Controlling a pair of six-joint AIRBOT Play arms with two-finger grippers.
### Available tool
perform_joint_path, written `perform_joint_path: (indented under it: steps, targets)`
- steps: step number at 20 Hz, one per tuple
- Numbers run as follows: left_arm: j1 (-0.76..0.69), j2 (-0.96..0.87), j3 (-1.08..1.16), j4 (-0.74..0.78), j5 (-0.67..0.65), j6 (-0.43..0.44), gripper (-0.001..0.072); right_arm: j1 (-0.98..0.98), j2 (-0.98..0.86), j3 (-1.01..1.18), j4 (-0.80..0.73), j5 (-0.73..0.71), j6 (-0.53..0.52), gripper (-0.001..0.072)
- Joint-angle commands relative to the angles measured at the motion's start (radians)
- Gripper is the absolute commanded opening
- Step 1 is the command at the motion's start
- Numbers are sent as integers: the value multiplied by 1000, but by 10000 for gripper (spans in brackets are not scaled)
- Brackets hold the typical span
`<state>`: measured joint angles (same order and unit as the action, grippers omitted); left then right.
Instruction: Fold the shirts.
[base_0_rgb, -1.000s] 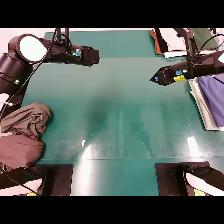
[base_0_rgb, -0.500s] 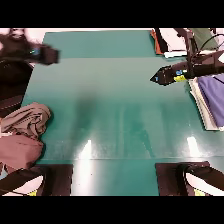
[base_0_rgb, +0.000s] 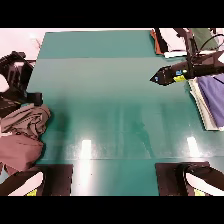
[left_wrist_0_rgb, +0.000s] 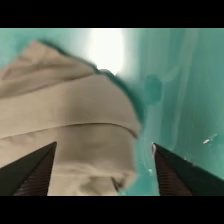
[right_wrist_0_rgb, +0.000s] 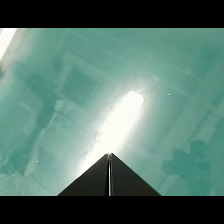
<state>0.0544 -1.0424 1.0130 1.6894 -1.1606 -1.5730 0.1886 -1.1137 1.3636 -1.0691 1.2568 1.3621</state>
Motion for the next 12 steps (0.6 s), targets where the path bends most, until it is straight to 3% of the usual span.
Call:
perform_joint_path:
  steps: [1,5,6,7,8,12]
  targets:
    - [19,1,-142,10,144,2,708,1,0,0,1,3,1,18]
    - [19,2,-155,10,156,1,705,1,0,0,1,2,1,18]
    - [19,2,-155,10,151,-5,568,1,0,0,2,2,1,18]
    - [19,2,-155,9,138,-5,243,1,0,0,2,3,1,18]
    - [19,2,-155,9,125,-4,33,1,0,0,2,3,1,18]
    - [19,3,-121,9,72,-5,25,1,0,1,3,1,1,18]
